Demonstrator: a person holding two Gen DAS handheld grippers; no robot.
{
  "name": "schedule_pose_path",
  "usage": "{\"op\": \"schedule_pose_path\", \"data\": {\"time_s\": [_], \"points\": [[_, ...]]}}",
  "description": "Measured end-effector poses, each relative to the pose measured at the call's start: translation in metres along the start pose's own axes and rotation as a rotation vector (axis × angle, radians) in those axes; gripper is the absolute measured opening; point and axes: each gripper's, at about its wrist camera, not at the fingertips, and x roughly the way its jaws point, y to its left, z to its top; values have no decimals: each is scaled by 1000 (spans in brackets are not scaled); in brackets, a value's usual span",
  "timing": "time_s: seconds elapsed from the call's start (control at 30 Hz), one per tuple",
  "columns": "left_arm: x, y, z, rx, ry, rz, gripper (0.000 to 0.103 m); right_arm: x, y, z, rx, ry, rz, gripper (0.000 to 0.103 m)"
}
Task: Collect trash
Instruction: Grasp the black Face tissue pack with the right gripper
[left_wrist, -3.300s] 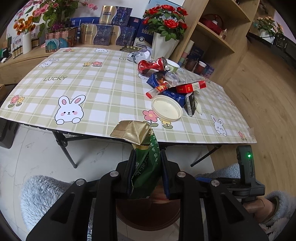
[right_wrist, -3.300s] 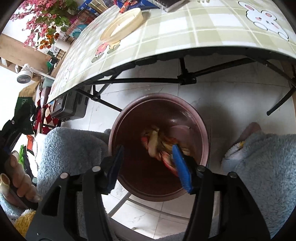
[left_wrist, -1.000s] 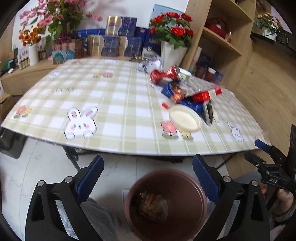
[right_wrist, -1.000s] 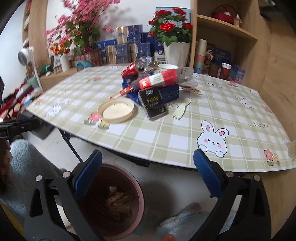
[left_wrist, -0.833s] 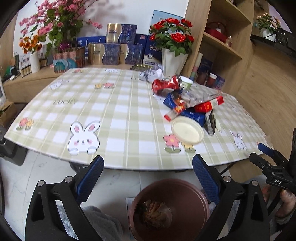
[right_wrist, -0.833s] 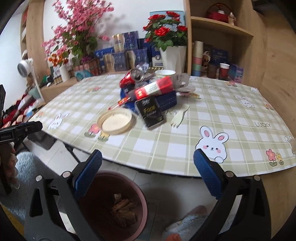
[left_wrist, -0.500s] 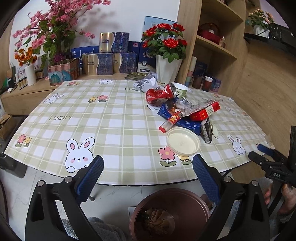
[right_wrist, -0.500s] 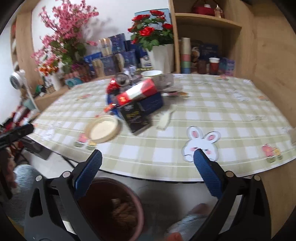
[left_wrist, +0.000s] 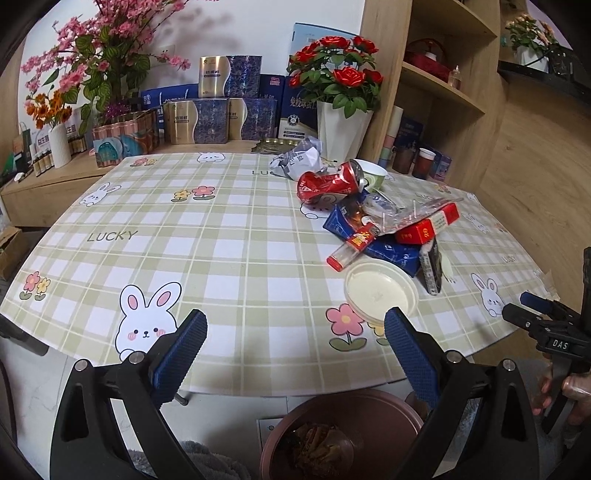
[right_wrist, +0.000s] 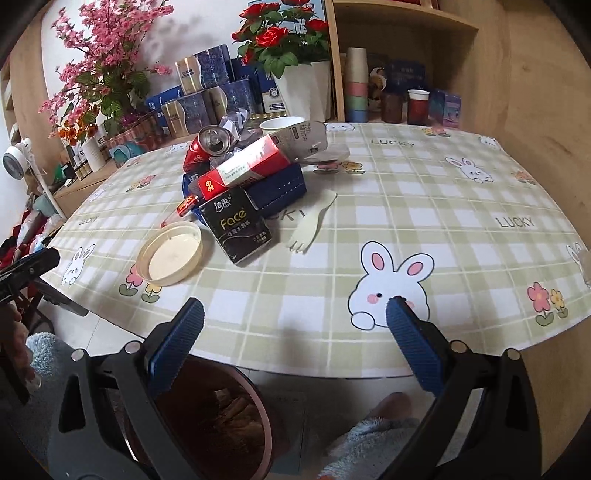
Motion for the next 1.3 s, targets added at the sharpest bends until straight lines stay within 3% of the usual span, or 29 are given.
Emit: {"op": "schedule_pose_path", "data": {"time_s": [0.5, 0.77, 0.97, 1.1, 1.3], "points": [[22, 10, 3, -4, 4, 27, 94, 37, 24, 11, -157, 58, 40, 97], [31, 15, 2, -4, 19, 44, 94, 45, 29, 20, -181, 29, 50, 97], [26, 17, 6, 5, -9, 57, 94, 59, 30, 27, -194, 57, 11, 97], [21, 23, 8, -7, -21, 57, 94, 58, 33, 36, -197, 10, 15, 97], [22, 24, 5, -5, 0, 60, 94, 67, 40, 49, -209, 6, 71, 84]]}}
